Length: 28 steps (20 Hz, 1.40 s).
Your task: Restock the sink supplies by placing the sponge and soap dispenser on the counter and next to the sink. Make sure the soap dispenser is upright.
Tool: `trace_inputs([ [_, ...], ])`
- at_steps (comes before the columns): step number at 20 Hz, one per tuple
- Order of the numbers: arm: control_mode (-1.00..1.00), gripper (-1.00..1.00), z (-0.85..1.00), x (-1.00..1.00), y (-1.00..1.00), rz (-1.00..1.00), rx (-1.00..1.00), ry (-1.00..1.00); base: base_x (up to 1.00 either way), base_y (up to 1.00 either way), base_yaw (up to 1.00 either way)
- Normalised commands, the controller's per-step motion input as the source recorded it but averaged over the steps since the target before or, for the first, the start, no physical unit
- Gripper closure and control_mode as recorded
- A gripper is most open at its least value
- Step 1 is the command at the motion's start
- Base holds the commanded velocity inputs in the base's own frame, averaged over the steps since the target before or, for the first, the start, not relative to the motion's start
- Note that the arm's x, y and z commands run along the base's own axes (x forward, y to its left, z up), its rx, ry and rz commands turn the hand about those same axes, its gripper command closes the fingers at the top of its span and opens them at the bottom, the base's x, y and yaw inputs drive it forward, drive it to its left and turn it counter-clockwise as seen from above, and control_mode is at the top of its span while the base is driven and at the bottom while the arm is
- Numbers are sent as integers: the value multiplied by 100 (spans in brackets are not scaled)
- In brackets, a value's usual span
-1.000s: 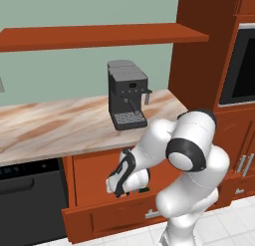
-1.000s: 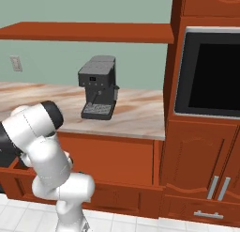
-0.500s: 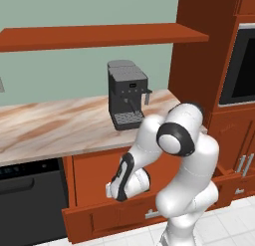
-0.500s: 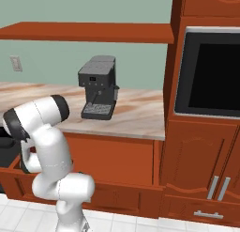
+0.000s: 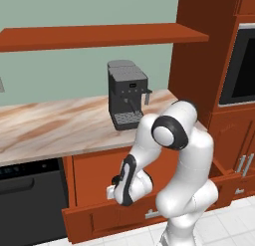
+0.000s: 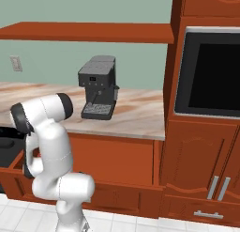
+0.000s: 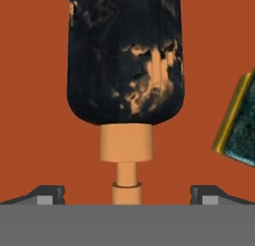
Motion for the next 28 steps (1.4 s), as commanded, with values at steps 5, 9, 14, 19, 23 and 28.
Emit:
trace_inputs([
  [5,-100,-100,-7,8,1,0,0,0,0,0,0],
  [9,-100,-100,-10,9,0,0,0,0,0,0,0],
  [14,-100,-100,-12,8,4,0,0,0,0,0,0],
  [19,-100,-100,-14,10,15,0,0,0,0,0,0],
  [23,-100,-100,-20,8,16,0,0,0,0,0,0],
  [28,-100,100,-19,4,14,0,0,0,0,0,0],
])
